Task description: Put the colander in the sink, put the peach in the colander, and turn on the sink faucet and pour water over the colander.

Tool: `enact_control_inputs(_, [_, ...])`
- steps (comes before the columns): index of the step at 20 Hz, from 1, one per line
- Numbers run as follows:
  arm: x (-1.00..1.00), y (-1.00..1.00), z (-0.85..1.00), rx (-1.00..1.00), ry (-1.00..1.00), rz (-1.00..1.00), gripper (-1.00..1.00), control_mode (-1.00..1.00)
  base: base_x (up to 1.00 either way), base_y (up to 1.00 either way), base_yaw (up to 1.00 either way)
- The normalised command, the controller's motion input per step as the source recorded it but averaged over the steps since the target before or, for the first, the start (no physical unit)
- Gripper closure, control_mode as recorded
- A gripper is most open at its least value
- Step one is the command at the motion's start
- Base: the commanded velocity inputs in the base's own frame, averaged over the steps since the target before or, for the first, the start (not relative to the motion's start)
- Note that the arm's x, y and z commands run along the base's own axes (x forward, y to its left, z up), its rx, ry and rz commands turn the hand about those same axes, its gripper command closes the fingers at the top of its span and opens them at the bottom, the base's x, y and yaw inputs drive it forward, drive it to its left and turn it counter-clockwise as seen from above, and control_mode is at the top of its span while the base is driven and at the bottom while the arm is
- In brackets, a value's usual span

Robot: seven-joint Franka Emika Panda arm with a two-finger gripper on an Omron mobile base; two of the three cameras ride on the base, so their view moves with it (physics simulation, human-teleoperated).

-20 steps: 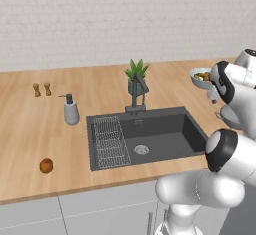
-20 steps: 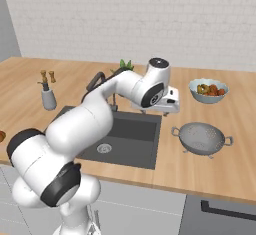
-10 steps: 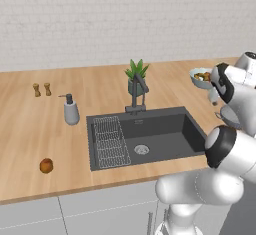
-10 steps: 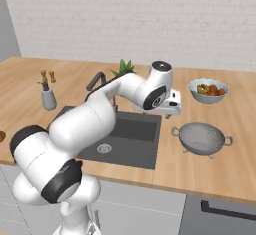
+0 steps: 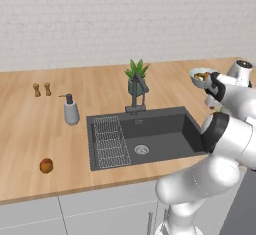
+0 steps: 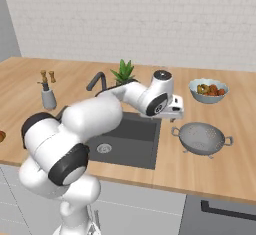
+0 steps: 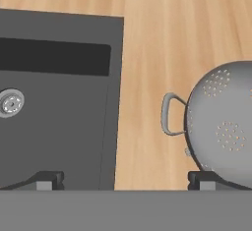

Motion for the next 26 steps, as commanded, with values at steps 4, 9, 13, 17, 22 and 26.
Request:
enact_control_inputs(4, [0.48, -0.38, -0.19, 0.0, 0.0, -0.02, -1.0, -1.0, 0.0, 0.0, 0.0])
enact_control_inputs(9, [0.24, -0.48, -0.12, 0.0, 0.0, -0.01, -1.0, -1.0, 0.0, 0.0, 0.0])
enact_control_inputs(13, [0.0, -0.23, -0.17, 0.0, 0.01, 0.0, -1.0, -1.0, 0.0, 0.0, 0.0])
enact_control_inputs(17, [-0.04, -0.01, -0.17, 0.0, 0.06, 0.0, -1.0, -1.0, 0.0, 0.0, 0.0])
enact_control_inputs(22, [-0.08, -0.01, -0.29, 0.0, 0.04, 0.0, -1.0, -1.0, 0.0, 0.0, 0.0])
enact_control_inputs(26, [-0.09, 0.0, -0.36, 0.0, 0.02, 0.0, -1.0, -1.0, 0.0, 0.0, 0.0])
